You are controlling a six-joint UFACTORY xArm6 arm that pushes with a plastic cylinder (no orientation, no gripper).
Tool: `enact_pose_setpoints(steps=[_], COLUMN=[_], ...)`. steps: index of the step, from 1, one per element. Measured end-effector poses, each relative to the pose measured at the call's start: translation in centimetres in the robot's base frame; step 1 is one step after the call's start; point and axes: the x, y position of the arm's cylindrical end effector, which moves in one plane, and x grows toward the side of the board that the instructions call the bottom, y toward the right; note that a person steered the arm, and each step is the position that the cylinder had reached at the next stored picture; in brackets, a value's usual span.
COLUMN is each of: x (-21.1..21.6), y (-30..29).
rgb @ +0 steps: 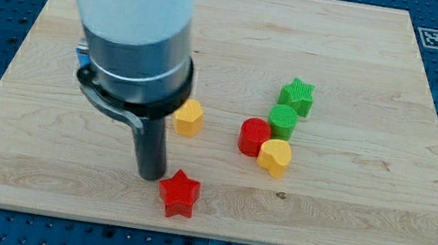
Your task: Place the red circle at the right of the red star
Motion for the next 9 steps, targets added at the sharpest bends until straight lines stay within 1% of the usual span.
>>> enact_pose_setpoints(steps=[1, 2, 3, 4, 5, 6, 7, 8, 9], x=[-3.4, -6.8, -6.4, -2.9, -1.7, -4.5, -5.7, -5.7, -6.0], y=[-1.5, 0.2, 3.3, 3.8, 5.3, 9.6, 14.0, 18.1, 18.6])
